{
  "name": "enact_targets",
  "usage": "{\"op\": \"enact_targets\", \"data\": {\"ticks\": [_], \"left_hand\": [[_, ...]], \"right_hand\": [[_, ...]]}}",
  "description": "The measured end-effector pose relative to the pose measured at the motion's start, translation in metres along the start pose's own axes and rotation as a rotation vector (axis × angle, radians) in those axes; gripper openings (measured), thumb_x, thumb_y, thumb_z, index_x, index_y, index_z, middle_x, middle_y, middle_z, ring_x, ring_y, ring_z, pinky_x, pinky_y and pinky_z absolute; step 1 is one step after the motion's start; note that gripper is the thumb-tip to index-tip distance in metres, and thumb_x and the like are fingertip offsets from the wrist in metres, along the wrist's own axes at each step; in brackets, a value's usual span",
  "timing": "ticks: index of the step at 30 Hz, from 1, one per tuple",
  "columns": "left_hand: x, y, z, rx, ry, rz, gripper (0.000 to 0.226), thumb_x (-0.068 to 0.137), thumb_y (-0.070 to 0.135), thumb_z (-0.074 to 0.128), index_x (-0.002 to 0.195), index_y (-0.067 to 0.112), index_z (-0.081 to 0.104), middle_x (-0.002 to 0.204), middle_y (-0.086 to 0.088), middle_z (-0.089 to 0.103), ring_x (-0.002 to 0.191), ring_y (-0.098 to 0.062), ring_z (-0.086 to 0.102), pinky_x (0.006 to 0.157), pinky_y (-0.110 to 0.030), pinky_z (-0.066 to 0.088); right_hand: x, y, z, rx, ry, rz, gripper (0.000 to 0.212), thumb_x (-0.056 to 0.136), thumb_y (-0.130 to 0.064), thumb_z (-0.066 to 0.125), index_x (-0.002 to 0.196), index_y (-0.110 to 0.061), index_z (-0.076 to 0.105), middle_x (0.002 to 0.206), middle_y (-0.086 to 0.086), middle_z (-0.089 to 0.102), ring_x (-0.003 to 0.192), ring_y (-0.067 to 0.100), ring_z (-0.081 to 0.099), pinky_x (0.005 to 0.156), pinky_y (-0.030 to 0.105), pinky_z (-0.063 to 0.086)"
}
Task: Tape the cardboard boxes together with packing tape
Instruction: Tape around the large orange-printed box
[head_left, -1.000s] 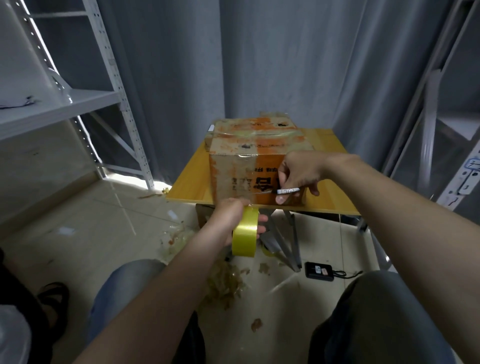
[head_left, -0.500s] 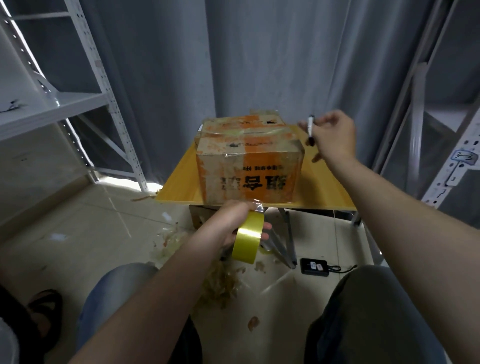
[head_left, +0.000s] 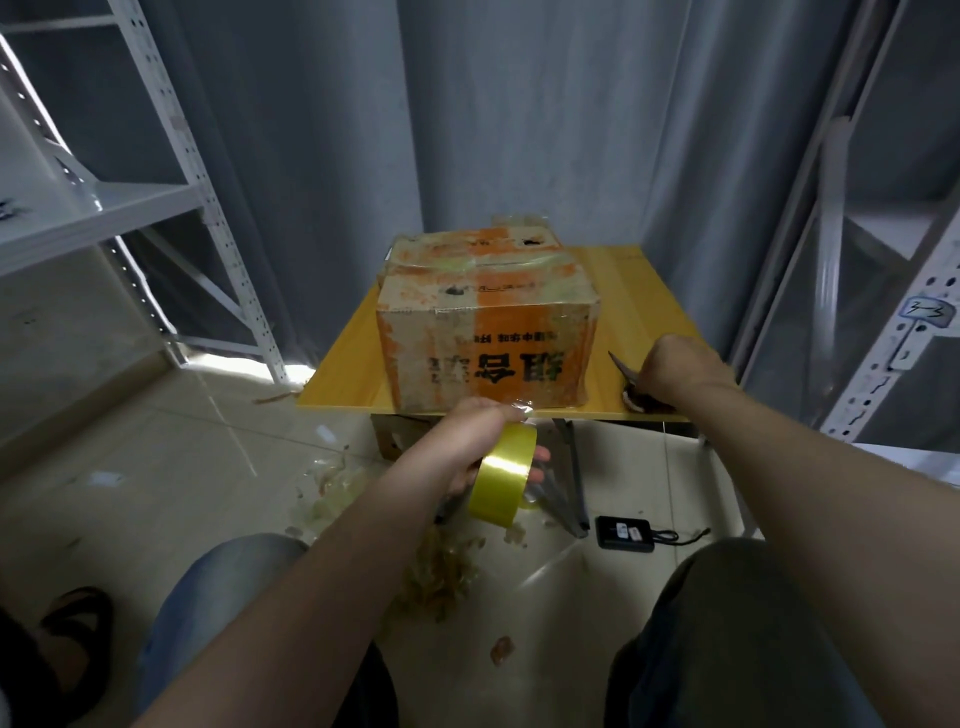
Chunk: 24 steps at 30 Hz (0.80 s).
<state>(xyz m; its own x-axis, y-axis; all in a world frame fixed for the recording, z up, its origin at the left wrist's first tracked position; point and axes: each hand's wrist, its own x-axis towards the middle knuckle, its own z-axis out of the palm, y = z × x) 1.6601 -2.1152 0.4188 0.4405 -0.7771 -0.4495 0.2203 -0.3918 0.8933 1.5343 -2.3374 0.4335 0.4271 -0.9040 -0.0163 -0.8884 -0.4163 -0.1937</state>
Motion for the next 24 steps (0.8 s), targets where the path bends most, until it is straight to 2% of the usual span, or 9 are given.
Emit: {"op": "enact_targets", "data": {"ticks": [3,5,8,11,14,17,19,22,24], "left_hand": [[-0.001,-0.002,-0.003,-0.006,-0.008,-0.006,0.025,0.108,0.025,0.053,0.129,0.011,0.047,0.096,-0.023,0.078,0.071,-0.034,0.077,0.057,-0.041,0.064],[0.000,-0.003,-0.007,-0.010,-0.015,-0.014,0.029,0.108,0.026,0.054,0.131,0.011,0.048,0.096,-0.023,0.078,0.072,-0.034,0.077,0.058,-0.041,0.065],[-0.001,-0.006,-0.012,-0.050,-0.018,-0.027,0.038,0.109,0.035,0.051,0.138,0.011,0.047,0.096,-0.024,0.078,0.070,-0.036,0.077,0.055,-0.040,0.063],[-0.001,-0.009,-0.018,-0.088,-0.015,-0.035,0.044,0.110,0.043,0.045,0.142,0.012,0.046,0.097,-0.025,0.077,0.068,-0.036,0.076,0.056,-0.039,0.063],[-0.003,-0.011,-0.025,-0.096,-0.015,-0.042,0.048,0.109,0.047,0.045,0.144,0.014,0.045,0.097,-0.025,0.077,0.069,-0.037,0.076,0.056,-0.038,0.063],[-0.003,-0.011,-0.031,-0.094,-0.015,-0.033,0.050,0.109,0.047,0.045,0.145,0.013,0.044,0.096,-0.025,0.077,0.068,-0.037,0.076,0.056,-0.037,0.063],[-0.001,-0.011,-0.032,-0.092,-0.009,-0.031,0.050,0.109,0.047,0.045,0.145,0.013,0.043,0.095,-0.025,0.078,0.068,-0.036,0.076,0.056,-0.037,0.063],[0.003,-0.012,-0.031,-0.088,-0.002,-0.039,0.050,0.109,0.049,0.044,0.146,0.014,0.043,0.095,-0.023,0.078,0.070,-0.037,0.076,0.059,-0.039,0.062],[0.005,-0.013,-0.029,-0.091,-0.002,-0.046,0.050,0.109,0.049,0.044,0.147,0.015,0.042,0.096,-0.024,0.078,0.071,-0.037,0.076,0.061,-0.040,0.063]], "right_hand": [[0.002,-0.024,-0.018,0.290,0.332,-0.077,0.031,0.101,-0.031,0.055,0.091,-0.006,0.070,0.098,0.017,0.067,0.093,0.041,0.062,0.074,0.042,0.051],[0.004,-0.053,-0.036,0.505,0.514,-0.280,0.034,0.103,-0.028,0.050,0.090,-0.005,0.070,0.093,0.016,0.066,0.092,0.038,0.062,0.073,0.043,0.049],[-0.004,-0.111,-0.059,0.408,0.477,-0.691,0.036,0.107,-0.041,0.046,0.105,-0.015,0.070,0.103,0.005,0.061,0.101,0.028,0.057,0.079,0.035,0.038],[-0.015,-0.155,-0.059,0.075,0.273,-0.957,0.052,0.103,-0.064,0.040,0.133,-0.030,0.065,0.136,0.000,0.061,0.127,0.028,0.051,0.103,0.045,0.042],[-0.012,-0.168,-0.052,-0.064,0.100,-0.967,0.062,0.097,-0.073,0.041,0.147,-0.038,0.055,0.157,-0.004,0.049,0.141,0.028,0.043,0.112,0.050,0.039],[-0.009,-0.167,-0.045,-0.019,0.075,-1.025,0.051,0.100,-0.070,0.042,0.119,-0.031,0.069,0.119,0.002,0.071,0.112,0.029,0.062,0.087,0.042,0.049],[-0.013,-0.166,-0.040,-0.037,0.102,-1.049,0.054,0.098,-0.072,0.039,0.111,-0.027,0.065,0.109,0.002,0.069,0.103,0.029,0.061,0.084,0.045,0.051],[-0.017,-0.165,-0.033,-0.121,0.161,-0.982,0.067,0.092,-0.079,0.033,0.139,-0.038,0.057,0.140,-0.003,0.063,0.122,0.032,0.054,0.096,0.050,0.050],[-0.019,-0.165,-0.025,-0.185,0.235,-0.965,0.071,0.092,-0.078,0.034,0.149,-0.038,0.048,0.148,-0.004,0.057,0.127,0.033,0.051,0.094,0.046,0.050]]}}
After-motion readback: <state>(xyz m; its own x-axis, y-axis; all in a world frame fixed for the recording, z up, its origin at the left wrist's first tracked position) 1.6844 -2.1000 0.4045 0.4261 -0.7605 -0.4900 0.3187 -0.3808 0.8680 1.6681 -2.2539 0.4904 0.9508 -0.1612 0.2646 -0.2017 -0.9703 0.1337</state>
